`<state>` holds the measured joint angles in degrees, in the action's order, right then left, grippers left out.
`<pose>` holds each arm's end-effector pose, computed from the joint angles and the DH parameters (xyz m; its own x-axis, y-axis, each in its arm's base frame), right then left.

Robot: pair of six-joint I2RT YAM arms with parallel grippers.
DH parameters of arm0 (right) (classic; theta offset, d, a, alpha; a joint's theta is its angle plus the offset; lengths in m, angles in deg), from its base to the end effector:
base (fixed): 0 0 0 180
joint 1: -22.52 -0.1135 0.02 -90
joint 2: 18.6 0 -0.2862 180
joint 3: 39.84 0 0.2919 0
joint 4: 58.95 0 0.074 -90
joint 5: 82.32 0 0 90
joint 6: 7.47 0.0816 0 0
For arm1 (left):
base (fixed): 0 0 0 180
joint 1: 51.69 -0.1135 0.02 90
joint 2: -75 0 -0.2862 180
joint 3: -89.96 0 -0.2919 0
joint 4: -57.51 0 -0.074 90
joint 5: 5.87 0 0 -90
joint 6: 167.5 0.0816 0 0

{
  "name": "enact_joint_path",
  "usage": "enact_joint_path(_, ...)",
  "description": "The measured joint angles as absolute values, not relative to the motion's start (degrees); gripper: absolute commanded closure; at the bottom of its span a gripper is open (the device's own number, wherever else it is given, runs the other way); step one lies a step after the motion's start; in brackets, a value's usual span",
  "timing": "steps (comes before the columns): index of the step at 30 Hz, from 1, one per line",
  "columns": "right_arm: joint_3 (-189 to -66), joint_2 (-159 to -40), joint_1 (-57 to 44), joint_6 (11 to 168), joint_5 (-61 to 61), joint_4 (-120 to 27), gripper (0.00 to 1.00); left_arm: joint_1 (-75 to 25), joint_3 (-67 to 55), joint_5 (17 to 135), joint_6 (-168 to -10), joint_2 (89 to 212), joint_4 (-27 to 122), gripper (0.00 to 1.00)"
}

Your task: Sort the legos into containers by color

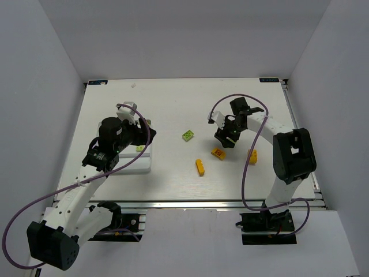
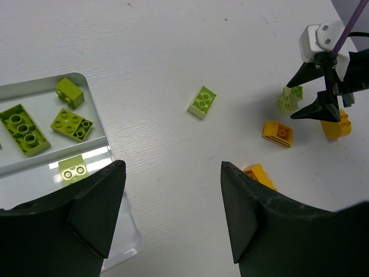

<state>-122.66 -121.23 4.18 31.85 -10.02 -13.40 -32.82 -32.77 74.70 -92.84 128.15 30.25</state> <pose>0.3913 0.1559 0.1559 -0.2217 -0.8499 -0.4780 -0.9336 0.3265 -0.1474 0.2621 -0.1037 0.3028 -0.4807 -0.1115 -0.8698 0.3468 0.8868 -0.3054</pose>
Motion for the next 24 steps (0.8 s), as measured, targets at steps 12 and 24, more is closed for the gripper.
enact_joint_path(12, -122.97, -123.64, 4.18, 31.05, -7.09, -12.17, 0.41, -32.82, -32.83, 74.7, -92.73, 128.15, 30.29, 0.23)
enact_joint_path(24, -125.31, -123.97, 3.93, 31.5, -6.13, -9.51, 1.0, -32.82, -32.86, 74.68, -92.53, 128.13, 30.31, 0.23)
